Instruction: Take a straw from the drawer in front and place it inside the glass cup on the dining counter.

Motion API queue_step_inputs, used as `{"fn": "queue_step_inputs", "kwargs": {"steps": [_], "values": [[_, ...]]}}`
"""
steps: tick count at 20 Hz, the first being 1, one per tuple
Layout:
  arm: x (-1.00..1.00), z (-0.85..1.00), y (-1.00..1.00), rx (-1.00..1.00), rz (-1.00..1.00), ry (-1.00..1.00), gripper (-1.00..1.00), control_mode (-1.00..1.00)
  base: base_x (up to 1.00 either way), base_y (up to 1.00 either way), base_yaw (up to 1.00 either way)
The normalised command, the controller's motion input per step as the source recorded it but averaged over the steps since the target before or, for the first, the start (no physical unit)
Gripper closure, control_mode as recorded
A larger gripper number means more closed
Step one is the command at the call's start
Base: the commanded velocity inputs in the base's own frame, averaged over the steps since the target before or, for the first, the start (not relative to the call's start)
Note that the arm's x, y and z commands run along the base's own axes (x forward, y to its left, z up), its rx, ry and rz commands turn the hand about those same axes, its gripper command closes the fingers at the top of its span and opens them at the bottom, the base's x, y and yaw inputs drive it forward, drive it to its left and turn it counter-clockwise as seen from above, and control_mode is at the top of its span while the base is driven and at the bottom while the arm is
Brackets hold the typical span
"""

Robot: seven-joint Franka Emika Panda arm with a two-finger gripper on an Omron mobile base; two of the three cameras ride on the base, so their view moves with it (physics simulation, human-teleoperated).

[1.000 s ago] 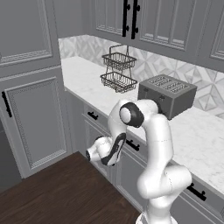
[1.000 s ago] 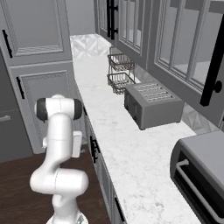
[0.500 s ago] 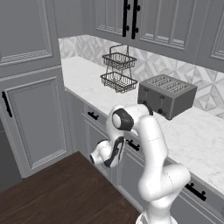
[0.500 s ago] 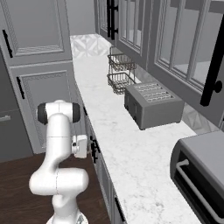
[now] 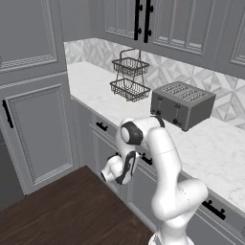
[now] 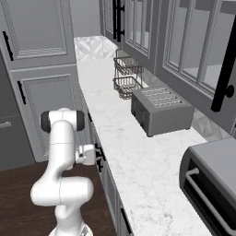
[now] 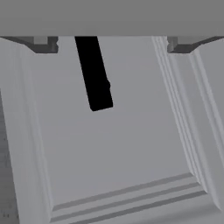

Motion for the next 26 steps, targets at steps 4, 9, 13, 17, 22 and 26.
{"fn": "queue_step_inputs", "kwargs": {"steps": [4,9,13,17,22,26], "values": [[0.00,0.05,-0.19,0.00,0.00,-0.10,-1.00,-1.00,0.00,0.00,0.00],[0.08,0.06,-0.29,0.00,0.00,-0.01,-1.00,-1.00,0.00,0.00,0.00],[0.31,-0.01,-0.24,0.00,0.00,0.01,-1.00,-1.00,0.00,0.00,0.00],[0.34,-0.04,-0.23,0.00,0.02,0.02,-1.00,-1.00,0.00,0.00,0.00],[0.00,-0.01,-0.03,0.00,0.03,0.00,1.00,-1.00,0.00,0.00,0.00],[-0.42,0.00,0.35,0.00,0.06,0.00,1.00,-1.00,0.00,0.00,0.00]]}}
